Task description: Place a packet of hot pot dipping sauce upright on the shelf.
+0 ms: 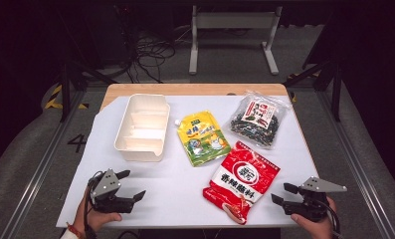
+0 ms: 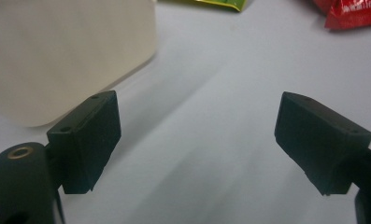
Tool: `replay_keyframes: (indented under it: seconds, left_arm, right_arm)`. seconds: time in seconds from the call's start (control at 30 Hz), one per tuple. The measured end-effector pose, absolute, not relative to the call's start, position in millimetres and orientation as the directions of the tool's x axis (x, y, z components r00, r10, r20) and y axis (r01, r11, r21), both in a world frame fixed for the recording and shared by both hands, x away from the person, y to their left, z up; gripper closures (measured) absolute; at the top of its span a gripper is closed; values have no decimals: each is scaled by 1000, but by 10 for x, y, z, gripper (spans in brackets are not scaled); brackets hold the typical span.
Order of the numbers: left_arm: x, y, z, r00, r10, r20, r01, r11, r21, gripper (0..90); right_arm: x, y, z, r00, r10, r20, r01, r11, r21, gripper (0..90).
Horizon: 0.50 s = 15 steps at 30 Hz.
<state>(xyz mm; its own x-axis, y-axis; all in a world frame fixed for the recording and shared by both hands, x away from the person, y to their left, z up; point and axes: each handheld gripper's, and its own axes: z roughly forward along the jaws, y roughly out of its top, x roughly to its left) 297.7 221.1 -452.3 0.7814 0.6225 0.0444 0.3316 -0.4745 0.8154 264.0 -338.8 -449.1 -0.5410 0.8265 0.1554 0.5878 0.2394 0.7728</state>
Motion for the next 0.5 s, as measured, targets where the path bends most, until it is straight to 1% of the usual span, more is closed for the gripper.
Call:
replay_keyframes:
  seconds: [0.07, 0.13, 0.23, 0.27, 0.37, 0.43, 0.5]
  left_arm:
    - [2972, 2198, -4522, 781, 622, 49, 330, -479, 813, 160]
    - [2967, 2199, -4523, 781, 622, 54, 328, -483, 812, 173]
    - [2965, 2206, -4525, 784, 620, 36, 336, -472, 815, 177]
    - [2966, 2204, -4526, 786, 617, 38, 334, -475, 814, 178]
    - [2958, 2172, -4526, 794, 607, 35, 331, -480, 813, 178]
    - [2959, 2147, -4519, 801, 598, 19, 334, -472, 816, 179]
    - [2961, 2104, -4516, 811, 585, -1, 338, -467, 817, 179]
  right_arm:
    - [2651, -3358, -4503, -560, 813, 156, 585, 255, 770, 390]
    - [2651, -3332, -4500, -572, 806, 152, 578, 265, 772, 402]
    - [2659, -3284, -4499, -589, 793, 158, 589, 286, 756, 416]
    - [2666, -3267, -4501, -592, 789, 162, 595, 292, 749, 408]
    - [2705, -3200, -4518, -613, 769, 181, 618, 323, 717, 345]
    - [2725, -3134, -4510, -619, 767, 167, 618, 345, 706, 335]
    - [2750, -3094, -4505, -617, 766, 179, 629, 343, 697, 304]
